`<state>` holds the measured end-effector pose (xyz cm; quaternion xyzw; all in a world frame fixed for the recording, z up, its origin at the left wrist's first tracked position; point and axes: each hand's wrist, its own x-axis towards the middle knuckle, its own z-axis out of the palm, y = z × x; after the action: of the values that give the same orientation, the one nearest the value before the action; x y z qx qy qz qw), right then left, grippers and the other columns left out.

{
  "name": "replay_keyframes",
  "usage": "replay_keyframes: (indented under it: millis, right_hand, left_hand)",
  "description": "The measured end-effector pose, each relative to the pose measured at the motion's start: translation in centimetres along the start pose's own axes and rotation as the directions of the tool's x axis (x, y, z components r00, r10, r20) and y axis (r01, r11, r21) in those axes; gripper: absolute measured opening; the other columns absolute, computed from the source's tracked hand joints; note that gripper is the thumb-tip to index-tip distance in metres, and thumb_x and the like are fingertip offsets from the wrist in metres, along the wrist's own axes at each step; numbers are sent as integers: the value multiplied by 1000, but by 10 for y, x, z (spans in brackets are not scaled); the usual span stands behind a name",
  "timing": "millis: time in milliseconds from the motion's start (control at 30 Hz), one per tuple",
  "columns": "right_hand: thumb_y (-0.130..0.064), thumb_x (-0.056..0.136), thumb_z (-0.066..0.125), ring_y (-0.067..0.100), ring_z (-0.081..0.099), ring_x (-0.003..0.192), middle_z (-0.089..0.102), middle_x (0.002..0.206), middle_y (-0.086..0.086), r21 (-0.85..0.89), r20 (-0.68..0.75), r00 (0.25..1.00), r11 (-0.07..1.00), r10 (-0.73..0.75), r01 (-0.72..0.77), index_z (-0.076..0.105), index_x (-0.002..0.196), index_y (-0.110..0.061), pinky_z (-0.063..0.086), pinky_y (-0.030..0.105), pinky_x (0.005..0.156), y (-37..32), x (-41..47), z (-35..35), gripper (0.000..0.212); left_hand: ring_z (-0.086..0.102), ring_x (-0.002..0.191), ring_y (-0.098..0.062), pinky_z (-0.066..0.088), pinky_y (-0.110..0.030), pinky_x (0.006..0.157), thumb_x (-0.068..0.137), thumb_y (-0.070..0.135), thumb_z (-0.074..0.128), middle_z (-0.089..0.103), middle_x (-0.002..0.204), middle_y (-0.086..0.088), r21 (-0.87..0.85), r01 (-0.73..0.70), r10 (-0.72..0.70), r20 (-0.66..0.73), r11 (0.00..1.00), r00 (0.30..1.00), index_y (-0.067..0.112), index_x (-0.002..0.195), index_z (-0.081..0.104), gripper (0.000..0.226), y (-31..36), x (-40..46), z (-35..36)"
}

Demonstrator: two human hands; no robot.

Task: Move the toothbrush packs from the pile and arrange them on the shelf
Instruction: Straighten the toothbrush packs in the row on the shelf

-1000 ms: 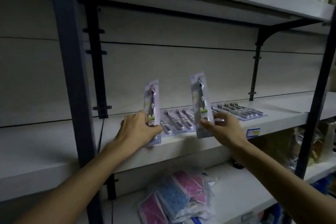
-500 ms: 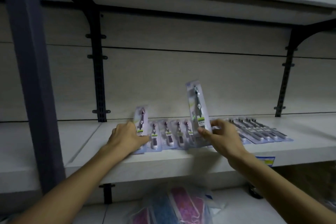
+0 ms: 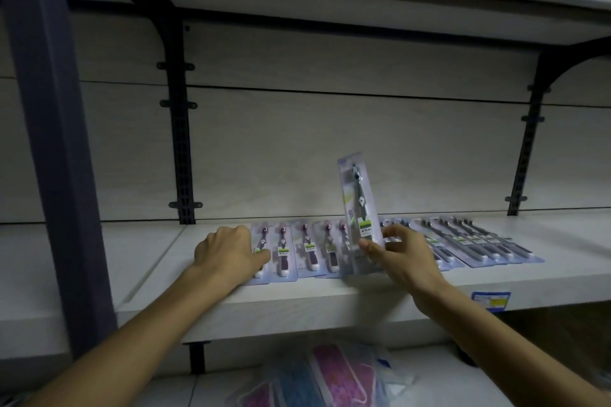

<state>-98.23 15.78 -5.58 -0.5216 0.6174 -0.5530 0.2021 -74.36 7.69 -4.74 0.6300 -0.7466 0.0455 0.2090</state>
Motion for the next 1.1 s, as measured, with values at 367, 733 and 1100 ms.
replay_keyframes:
  millis: [367, 733, 1100]
  right_hand:
    - [-25, 83, 72, 4, 67, 66, 71, 83, 2, -5, -65, 997, 999, 31, -31, 61, 101, -14, 48, 13, 49, -3, -35, -15, 23]
    - [-29, 84, 69, 4, 66, 74, 68, 90, 0, -36, -159, 984, 996, 77, -84, 57, 118, -11, 49, 14, 54, 27, -72, -105, 40]
    - [-26, 84, 69, 18, 69, 86, 69, 104, 9, -88, -164, 984, 992, 71, -86, 57, 114, -13, 59, 35, 72, 69, -87, -261, 35]
  left_hand:
    - [58, 93, -26, 45, -31, 71, 85, 39, 56, 64, 96, -3, -162, -284, 242, -240, 945, 940, 17, 94, 62, 25, 18, -25, 7]
    - [59, 94, -26, 39, -30, 69, 85, 39, 55, 67, 98, -2, -200, -463, 382, -339, 864, 859, 21, 95, 62, 22, 113, -53, 9]
    - [57, 98, -22, 45, -31, 76, 89, 39, 51, 65, 105, -1, -256, -506, 432, -293, 824, 853, 19, 103, 61, 26, 265, -94, 33]
